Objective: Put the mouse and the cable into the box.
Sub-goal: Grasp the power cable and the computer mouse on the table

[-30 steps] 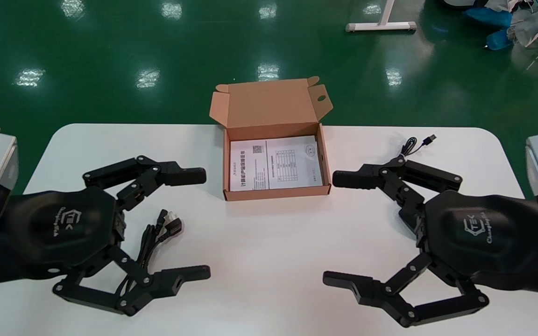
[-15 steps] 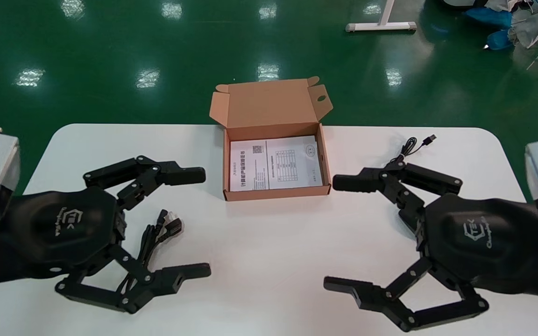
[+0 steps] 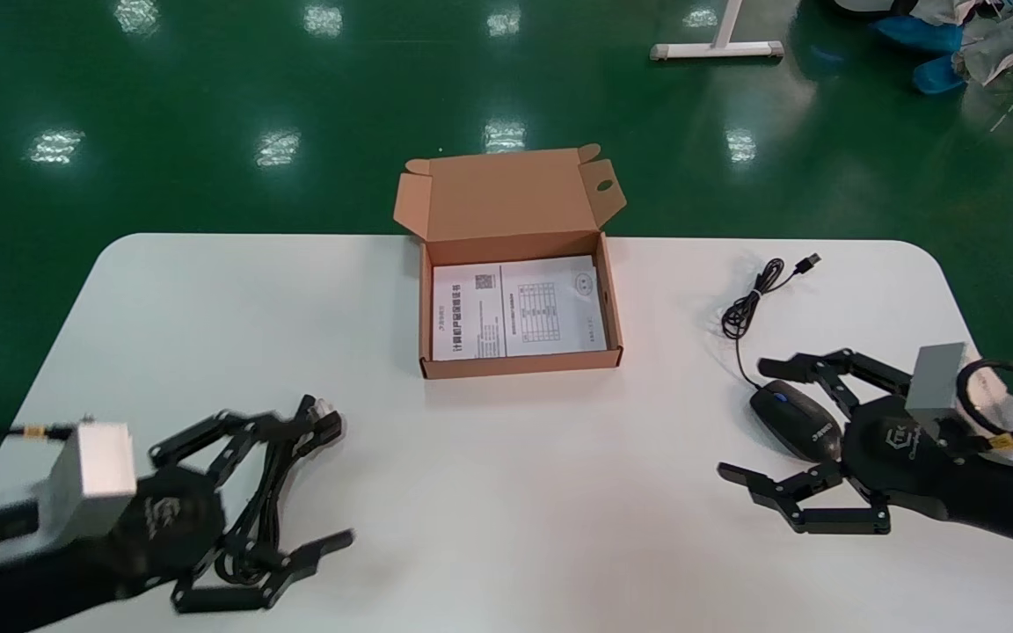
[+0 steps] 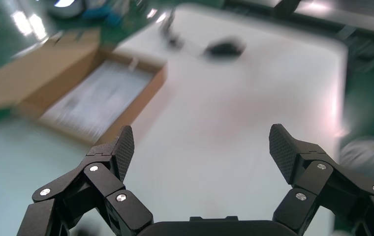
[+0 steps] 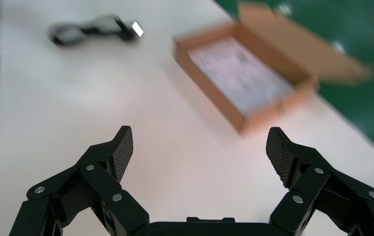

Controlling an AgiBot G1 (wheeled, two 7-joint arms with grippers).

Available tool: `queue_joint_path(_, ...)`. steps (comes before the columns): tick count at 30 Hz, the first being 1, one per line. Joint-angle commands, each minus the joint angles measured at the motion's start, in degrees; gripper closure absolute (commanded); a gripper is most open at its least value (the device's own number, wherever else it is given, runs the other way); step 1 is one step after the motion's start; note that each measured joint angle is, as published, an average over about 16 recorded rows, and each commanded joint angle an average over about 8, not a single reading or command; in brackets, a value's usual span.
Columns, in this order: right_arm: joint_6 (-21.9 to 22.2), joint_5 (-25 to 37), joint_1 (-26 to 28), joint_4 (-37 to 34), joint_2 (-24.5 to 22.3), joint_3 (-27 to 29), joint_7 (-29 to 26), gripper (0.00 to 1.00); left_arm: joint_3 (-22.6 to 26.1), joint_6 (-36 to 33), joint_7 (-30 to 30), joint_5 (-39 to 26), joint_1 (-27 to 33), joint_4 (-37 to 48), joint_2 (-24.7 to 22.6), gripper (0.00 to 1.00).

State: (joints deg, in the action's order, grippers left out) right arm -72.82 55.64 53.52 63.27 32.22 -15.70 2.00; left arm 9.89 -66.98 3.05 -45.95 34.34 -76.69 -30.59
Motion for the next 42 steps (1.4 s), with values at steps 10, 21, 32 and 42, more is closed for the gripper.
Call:
queue_joint_path(10, 6.4, 4.2, -2.7, -5.9, 0.5, 0.1, 4.2, 0.00, -1.9, 7.4, 5.1, -3.2, -9.0, 0.5, 0.3, 0.00)
queue_joint_path(21, 9.8, 6.2, -4.1, -12.2, 2.0, 0.2, 8.8, 0.00, -2.8, 18.7, 8.3, -6.7, -13.9, 0.0, -4.0, 0.00)
queue_joint_path(32, 10.2, 7.6, -1.6, -19.0, 4.5, -0.2, 13.3, 0.00, -6.6, 25.3, 11.3, -5.7, -19.7, -0.1, -5.9, 0.00)
queue_joint_path(42, 10.4, 8.9, 0.5, -24.1, 7.3, -1.0, 16.9, 0.00, -7.8, 26.2, 13.4, -5.3, -22.3, -0.2, -6.9, 0.00)
